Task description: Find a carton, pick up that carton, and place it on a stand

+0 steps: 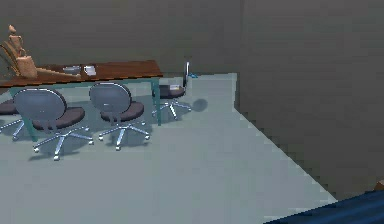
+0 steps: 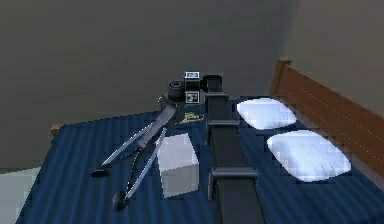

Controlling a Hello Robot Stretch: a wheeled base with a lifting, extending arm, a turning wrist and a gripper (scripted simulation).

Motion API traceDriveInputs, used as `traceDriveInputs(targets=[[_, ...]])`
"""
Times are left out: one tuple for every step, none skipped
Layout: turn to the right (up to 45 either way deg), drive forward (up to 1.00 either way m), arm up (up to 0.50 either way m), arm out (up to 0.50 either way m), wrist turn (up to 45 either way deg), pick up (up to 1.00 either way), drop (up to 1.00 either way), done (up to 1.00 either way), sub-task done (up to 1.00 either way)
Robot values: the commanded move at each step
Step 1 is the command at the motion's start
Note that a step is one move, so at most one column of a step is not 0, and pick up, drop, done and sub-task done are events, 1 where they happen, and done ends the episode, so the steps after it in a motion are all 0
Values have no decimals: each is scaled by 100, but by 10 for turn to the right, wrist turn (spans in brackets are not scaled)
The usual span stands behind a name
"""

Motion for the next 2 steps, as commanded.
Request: traceDriveInputs(targets=[[0,0,0,0,450,0,0,0,0],[0,0,0,0,450,0,0,0,0]])
